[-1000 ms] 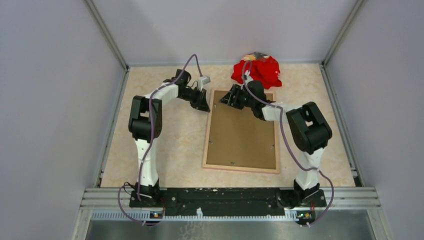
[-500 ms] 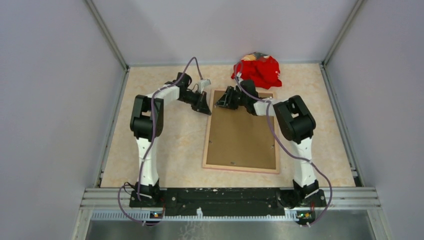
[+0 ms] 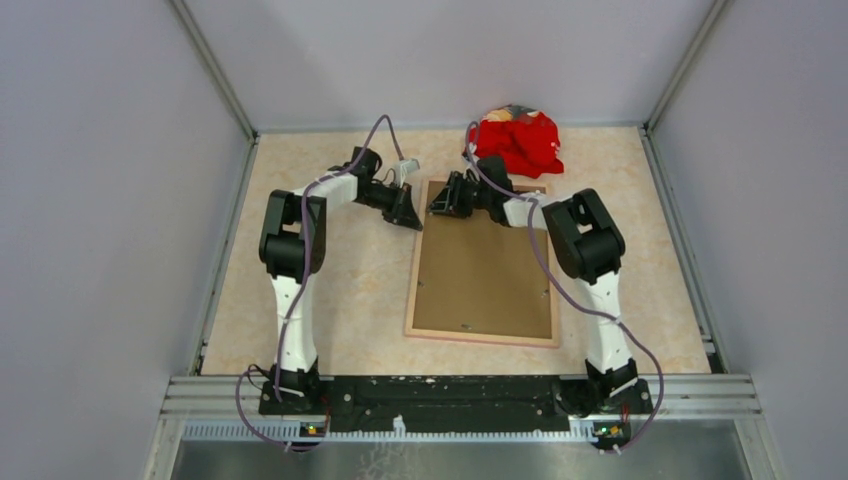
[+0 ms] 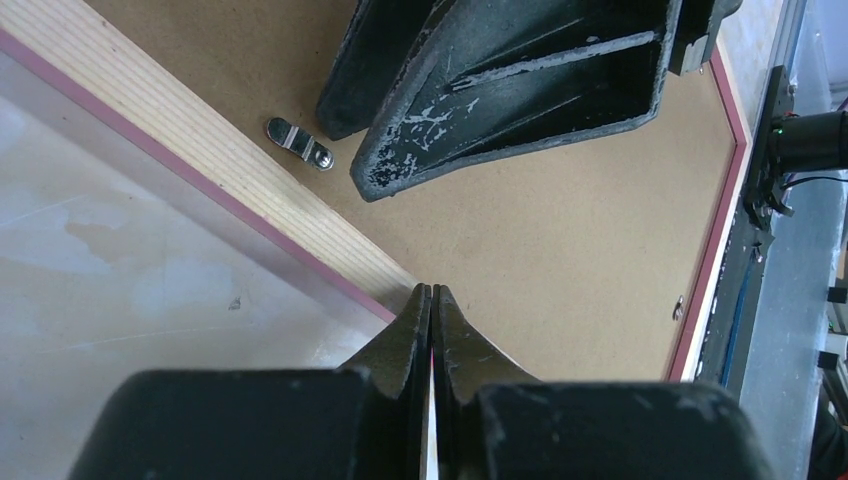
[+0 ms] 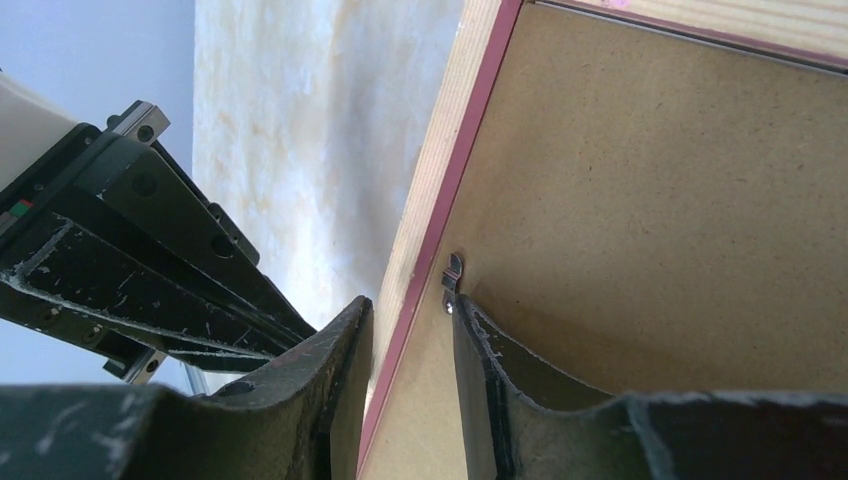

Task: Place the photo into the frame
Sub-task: Install the photo frame at the center of the board.

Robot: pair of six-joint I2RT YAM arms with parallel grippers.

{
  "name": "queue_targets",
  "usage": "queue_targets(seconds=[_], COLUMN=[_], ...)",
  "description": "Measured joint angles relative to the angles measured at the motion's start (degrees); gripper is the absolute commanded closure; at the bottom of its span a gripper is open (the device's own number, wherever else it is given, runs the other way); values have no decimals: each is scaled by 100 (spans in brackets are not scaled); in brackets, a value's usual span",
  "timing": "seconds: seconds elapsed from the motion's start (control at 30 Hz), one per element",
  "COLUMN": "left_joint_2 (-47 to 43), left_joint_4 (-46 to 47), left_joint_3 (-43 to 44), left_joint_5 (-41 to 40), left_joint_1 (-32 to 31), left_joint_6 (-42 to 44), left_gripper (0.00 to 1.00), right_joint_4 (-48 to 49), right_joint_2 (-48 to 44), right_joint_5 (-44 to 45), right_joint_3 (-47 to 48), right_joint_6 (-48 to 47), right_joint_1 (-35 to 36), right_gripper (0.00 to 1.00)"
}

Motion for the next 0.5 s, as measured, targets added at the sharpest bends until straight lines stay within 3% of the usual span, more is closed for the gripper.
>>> queue_targets(seconds=[0.13,0.3,0.5], left_joint_2=[-4,-46,-101], left_joint_4=[4,-44,-39], left_joint_3=[-4,-4,-11], left_joint_5=[2,17,-184], left_joint_1=[4,63,264], left_joint_6=[0,-42,-48], left_gripper=[88,69,68], right_joint_4=[-72,-131,-282], right_joint_2=[87,94,179], right_joint_5=[-76,-90,-149], right_joint_3=[140,177,367], right_joint_6=[-17,-66,-146], right_joint_1=[0,0,0], right_gripper=[65,66,67])
